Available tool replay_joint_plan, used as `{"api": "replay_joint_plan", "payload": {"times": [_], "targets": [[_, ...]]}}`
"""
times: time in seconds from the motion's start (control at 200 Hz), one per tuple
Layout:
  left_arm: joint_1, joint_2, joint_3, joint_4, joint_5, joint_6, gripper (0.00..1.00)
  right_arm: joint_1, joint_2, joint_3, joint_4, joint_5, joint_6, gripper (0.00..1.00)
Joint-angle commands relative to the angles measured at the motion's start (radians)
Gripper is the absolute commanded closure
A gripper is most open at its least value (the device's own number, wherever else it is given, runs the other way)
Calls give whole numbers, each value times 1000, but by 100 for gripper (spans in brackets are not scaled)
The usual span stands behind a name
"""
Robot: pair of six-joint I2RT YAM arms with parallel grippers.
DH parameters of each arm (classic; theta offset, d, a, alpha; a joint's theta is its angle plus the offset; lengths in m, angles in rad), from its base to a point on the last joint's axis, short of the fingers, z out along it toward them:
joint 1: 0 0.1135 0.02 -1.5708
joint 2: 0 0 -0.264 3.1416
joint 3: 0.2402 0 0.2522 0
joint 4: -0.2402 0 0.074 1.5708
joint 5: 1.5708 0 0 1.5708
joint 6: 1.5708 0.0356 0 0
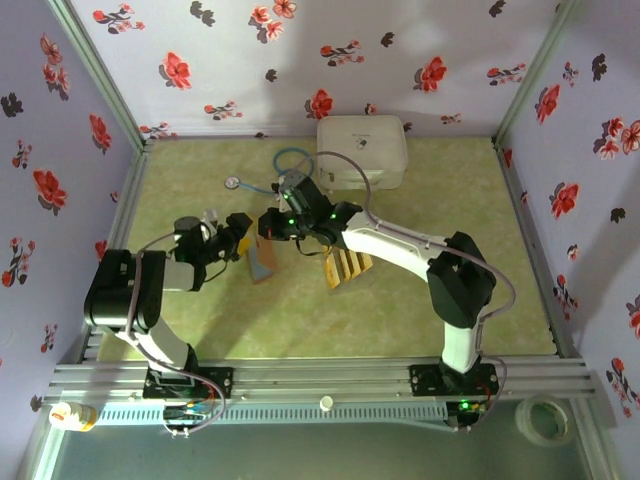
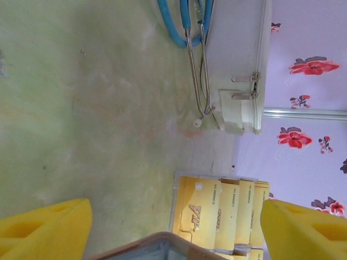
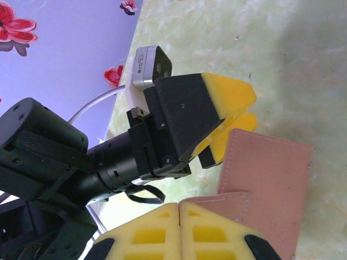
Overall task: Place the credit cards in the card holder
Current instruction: Place the card holder at the center of the table.
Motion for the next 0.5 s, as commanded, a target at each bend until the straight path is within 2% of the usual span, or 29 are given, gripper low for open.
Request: {"api": "replay_joint_plan", "payload": {"times": [0.0,0.145,0.28,0.38,0.495], "targets": [[10,-128,6,-182,-57,127,17,1,-56,-29,55,-19,18,100],[10,-305,54,-546,-176,276,16,-9,-69,-66,89,-39,21,100],[8,-421,98,-827,-299,354,14,-33,-84,-139,155,-64,50,100],[4,-467,126,-971,-363,401,14,-54,-97,-206,229,-80,75,100],[-10,-478,147,-1058,-409,431,13,-75,-110,-271,282,-82,88,100]]}}
